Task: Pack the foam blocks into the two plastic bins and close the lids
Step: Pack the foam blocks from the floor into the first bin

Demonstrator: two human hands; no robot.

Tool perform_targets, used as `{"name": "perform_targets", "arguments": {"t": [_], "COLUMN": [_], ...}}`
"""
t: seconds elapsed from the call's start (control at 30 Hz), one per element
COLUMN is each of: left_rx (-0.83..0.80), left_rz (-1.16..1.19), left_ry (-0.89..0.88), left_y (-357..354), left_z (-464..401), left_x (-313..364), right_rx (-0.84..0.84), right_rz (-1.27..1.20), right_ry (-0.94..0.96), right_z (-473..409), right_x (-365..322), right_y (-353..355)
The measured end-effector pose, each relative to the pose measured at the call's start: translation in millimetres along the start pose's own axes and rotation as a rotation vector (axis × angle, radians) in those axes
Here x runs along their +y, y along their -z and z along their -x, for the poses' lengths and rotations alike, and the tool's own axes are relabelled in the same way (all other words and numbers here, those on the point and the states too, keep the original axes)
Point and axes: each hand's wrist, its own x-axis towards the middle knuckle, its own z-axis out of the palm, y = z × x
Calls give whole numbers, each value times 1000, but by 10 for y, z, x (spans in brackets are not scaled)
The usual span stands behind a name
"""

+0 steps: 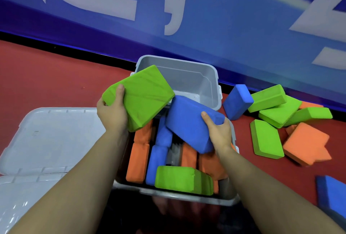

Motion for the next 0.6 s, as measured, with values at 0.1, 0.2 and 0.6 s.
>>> {"name": "perform_targets", "arguments": {"t": [0.1,0.2,0.6], "left_rx": [-7,-25,-56], "left_rz": [-34,-87,-184], "left_ry": [-24,-52,-121], "left_y": [31,22,-63], "left_z": [12,-2,-96], "left_x": [2,-23,-120], "right_rx": [64,64,-311], "right_rz": [227,348,405], "right_ry": [1,-84,-262], "right_z": [50,54,-179], "right_x": [-108,-113,95], "right_y": [108,108,-575]}}
